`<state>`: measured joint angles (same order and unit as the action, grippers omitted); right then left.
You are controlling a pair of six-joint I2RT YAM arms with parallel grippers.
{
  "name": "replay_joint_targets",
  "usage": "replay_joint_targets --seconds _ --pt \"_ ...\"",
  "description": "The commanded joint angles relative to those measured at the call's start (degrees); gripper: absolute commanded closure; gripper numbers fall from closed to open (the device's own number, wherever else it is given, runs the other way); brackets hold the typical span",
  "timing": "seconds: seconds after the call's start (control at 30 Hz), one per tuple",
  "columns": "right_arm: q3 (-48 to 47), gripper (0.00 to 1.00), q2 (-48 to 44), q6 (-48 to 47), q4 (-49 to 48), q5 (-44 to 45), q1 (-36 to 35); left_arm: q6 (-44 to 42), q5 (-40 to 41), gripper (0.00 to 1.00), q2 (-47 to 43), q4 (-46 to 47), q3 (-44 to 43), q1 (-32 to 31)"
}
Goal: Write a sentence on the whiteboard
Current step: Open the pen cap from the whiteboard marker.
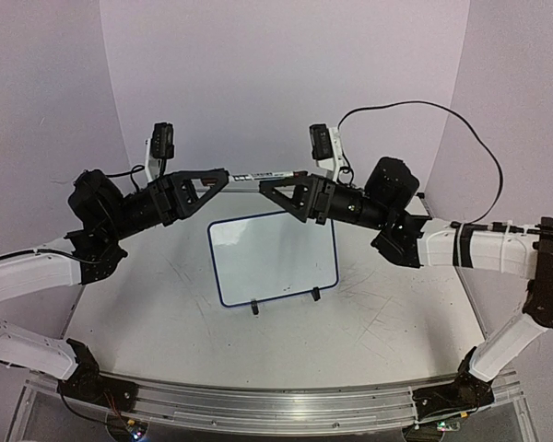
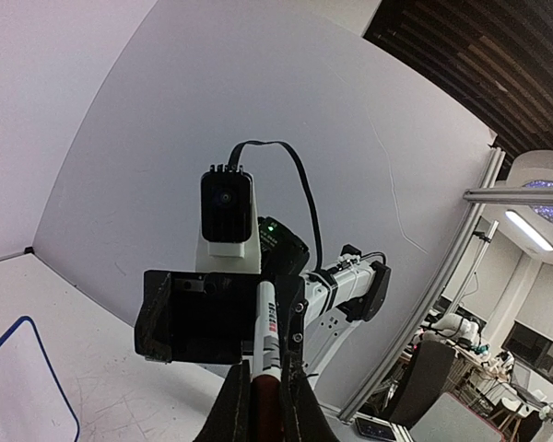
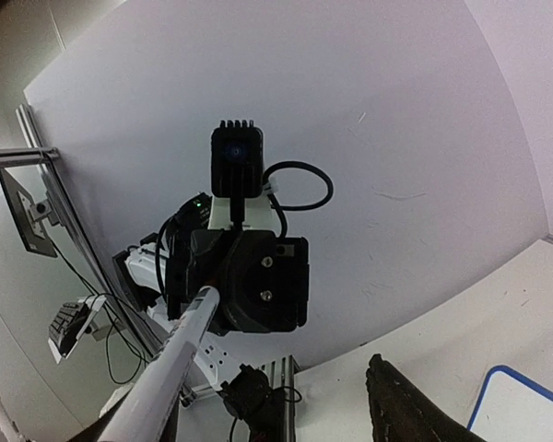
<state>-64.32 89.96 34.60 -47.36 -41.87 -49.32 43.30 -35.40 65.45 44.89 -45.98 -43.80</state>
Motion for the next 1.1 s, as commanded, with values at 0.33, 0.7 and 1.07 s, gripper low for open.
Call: replay_joint_targets --seconds 0.33,0.7,1.07 --pt "-6.55 0.46 0.01 -2.61 6.67 -8.02 -0.29 -1.95 -3.01 1.00 -0.23 -1.88 -0.70 -0.14" --pt "0.92 0.32 -2.41 0.25 -5.08 1.34 -1.01 -2.43 6.32 1.00 -3.06 -2.12 1.26 -0.15" --pt "-3.31 0.53 8.30 6.69 -23.12 8.91 -4.14 -1.18 7.47 1.00 -1.09 -1.93 -0.78 -0.18"
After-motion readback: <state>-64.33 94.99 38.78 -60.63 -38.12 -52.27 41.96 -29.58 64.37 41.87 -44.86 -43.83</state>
